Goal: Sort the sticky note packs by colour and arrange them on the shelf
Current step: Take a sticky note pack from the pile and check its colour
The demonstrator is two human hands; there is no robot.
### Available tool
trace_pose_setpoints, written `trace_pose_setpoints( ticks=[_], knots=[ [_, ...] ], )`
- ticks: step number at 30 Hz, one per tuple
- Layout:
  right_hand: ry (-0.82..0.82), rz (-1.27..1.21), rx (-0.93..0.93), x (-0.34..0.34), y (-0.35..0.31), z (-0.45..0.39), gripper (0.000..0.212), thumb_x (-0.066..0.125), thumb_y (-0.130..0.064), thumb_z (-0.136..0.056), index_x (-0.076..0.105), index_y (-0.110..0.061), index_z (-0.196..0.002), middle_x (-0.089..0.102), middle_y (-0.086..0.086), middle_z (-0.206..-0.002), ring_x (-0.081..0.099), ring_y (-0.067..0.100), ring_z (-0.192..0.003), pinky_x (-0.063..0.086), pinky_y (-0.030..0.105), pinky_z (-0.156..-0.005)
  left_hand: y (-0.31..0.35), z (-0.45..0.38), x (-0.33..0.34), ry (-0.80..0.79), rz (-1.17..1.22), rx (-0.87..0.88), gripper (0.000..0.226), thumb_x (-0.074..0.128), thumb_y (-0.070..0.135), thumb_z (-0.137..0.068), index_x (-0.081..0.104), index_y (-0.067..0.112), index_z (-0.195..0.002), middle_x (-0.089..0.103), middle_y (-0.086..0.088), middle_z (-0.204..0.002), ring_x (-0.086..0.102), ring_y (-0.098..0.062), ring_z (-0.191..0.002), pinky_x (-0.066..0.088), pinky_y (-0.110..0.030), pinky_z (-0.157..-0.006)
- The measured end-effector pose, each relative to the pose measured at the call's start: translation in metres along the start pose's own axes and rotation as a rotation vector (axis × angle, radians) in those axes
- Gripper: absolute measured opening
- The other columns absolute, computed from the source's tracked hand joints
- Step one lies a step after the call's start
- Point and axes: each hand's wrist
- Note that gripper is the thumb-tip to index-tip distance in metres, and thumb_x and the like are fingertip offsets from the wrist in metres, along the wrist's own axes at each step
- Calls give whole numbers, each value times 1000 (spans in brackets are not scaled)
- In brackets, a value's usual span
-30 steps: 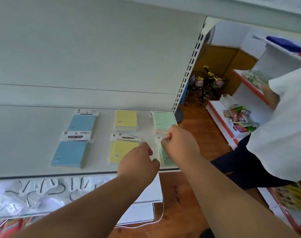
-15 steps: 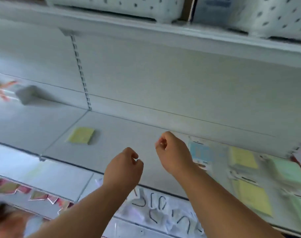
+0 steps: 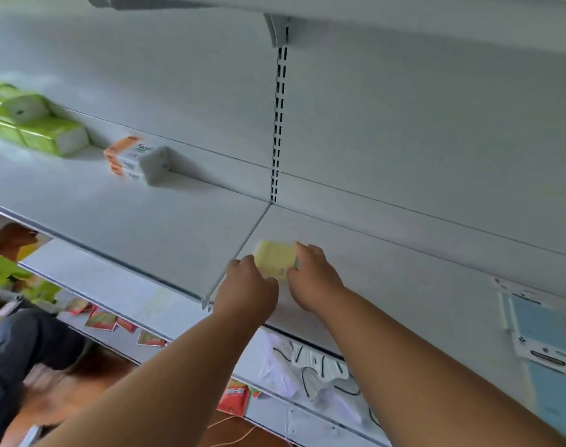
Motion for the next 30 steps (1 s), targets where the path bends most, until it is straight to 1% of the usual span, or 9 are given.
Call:
trace_pose_setpoints(
  ticks=[3, 6, 9, 11, 16, 18, 23, 27, 30],
  knots=[
    [-67, 87, -36, -5, -2, -11, 63, 41, -26, -95, 16, -20, -153, 18, 5, -159, 36, 29, -138, 32, 37, -110, -3, -10, 2, -28, -90, 48, 37, 46, 21, -90, 53, 15, -126, 39, -1, -135, 62, -25, -96, 44, -31, -73],
    [25, 56, 65, -11, 2, -13, 56, 53, -33, -91, 39, -16, -142, 44, 11, -141, 49, 31, -125, 41, 36, -99, -8, -16, 8, -41, -121, 134, 32, 46, 24, -91, 58, 19, -121, 39, 6, -132, 62, -21, -94, 48, -31, -78],
    [74, -165, 188, -12, 15, -3, 22, 65, -31, -84, 65, -16, -100, 66, 7, -101, 62, 28, -99, 45, 29, -77, -10, -14, 19, -31, -117, 212, 38, 48, 28, -92, 55, 27, -130, 35, 9, -141, 62, -20, -101, 50, -32, -84],
    [108, -410, 234, -13, 29, 9, 11, 71, -27, -81, 63, -20, -79, 64, 3, -80, 62, 24, -80, 45, 29, -66, -6, -9, 27, -27, -135, 251, 42, 48, 27, -92, 50, 35, -133, 32, 6, -145, 63, -23, -100, 51, -32, -83],
    [216, -818, 210, -35, 67, 53, 13, 67, -17, -86, 56, -22, -84, 56, -1, -74, 46, 13, -56, 33, 24, -47, 17, 16, 46, -46, 150, 205, 47, 56, 29, -93, 41, 26, -138, 59, 7, -114, 60, -18, -97, 45, -31, -83],
    [246, -936, 193, -51, 84, 74, 14, 64, -10, -89, 55, -21, -86, 55, 0, -74, 41, 12, -50, 30, 22, -42, 32, 29, 56, -102, 270, 208, 35, 57, 30, -93, 52, 23, -126, 61, 13, -98, 59, -14, -88, 46, -29, -79],
    [313, -1002, 186, -96, 141, 136, 30, 61, -3, -90, 56, -27, -107, 60, 6, -87, 41, 6, -41, 28, 20, -40, 78, 78, 92, -202, 357, 356, 11, 63, 33, -90, 56, 30, -97, 65, 14, -95, 63, -12, -74, 46, -26, -62],
    [442, -937, 237, -127, 217, 188, 36, 64, -10, -87, 55, -32, -115, 60, 0, -84, 46, 6, -49, 33, 22, -45, 131, 141, 139, -338, 373, 397, 15, 64, 28, -90, 49, 30, -92, 64, 8, -88, 66, -24, -68, 45, -27, -50],
    [602, -746, 354, -148, 285, 229, 23, 68, -30, -86, 60, -27, -107, 66, -3, -91, 58, 10, -70, 44, 26, -64, 170, 193, 185, -350, 307, 500, 15, 64, 28, -89, 51, 30, -93, 62, 10, -85, 61, -11, -70, 43, -25, -56]
  ],
)
Point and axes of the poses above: each hand's wrist, its own z-axis away from the middle knuckle, its own x-axis out of the palm, y = z × x
